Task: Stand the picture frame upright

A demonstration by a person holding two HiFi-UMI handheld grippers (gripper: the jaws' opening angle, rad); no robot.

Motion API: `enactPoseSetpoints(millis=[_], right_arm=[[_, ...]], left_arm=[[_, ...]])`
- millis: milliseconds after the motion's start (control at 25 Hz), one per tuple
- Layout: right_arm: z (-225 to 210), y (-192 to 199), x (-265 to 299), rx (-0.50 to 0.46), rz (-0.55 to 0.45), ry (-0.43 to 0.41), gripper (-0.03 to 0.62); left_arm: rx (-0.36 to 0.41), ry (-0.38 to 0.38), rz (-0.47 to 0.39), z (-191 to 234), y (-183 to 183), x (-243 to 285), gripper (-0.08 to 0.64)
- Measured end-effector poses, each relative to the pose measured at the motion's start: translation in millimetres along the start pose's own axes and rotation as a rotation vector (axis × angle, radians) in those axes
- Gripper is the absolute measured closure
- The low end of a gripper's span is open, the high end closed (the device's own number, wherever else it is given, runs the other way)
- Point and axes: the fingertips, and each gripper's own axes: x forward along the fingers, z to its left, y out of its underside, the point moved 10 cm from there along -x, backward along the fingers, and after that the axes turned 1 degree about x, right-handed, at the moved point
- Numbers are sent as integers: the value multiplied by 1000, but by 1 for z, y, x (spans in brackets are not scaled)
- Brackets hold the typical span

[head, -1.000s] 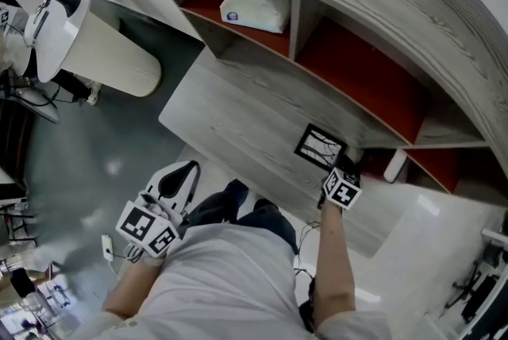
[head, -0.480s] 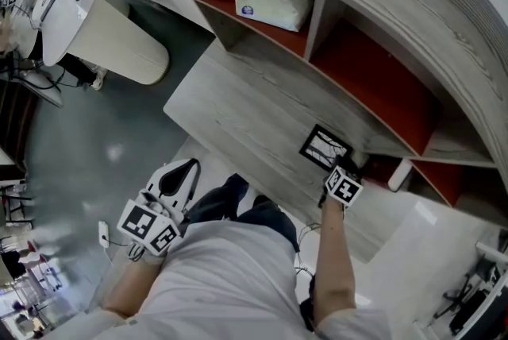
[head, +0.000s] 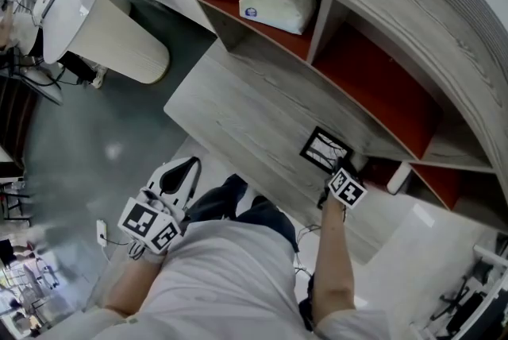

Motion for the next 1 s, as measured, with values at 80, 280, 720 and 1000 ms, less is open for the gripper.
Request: enactPoseSetpoints(millis=[80, 280, 720, 1000], right_arm=[[-3, -1, 1, 16, 0, -4, 480], [-7, -1, -1, 45, -7, -19, 505], [34, -30, -13, -315, -104, 33, 517], [67, -54, -15, -487, -121, 27, 517]], left_arm=[[1, 2, 1, 0, 0, 1, 545], [0, 1, 6, 3, 1, 0, 545], [2, -19, -9, 13, 2, -10, 545], [-15, -48, -30, 20, 4, -21, 545]])
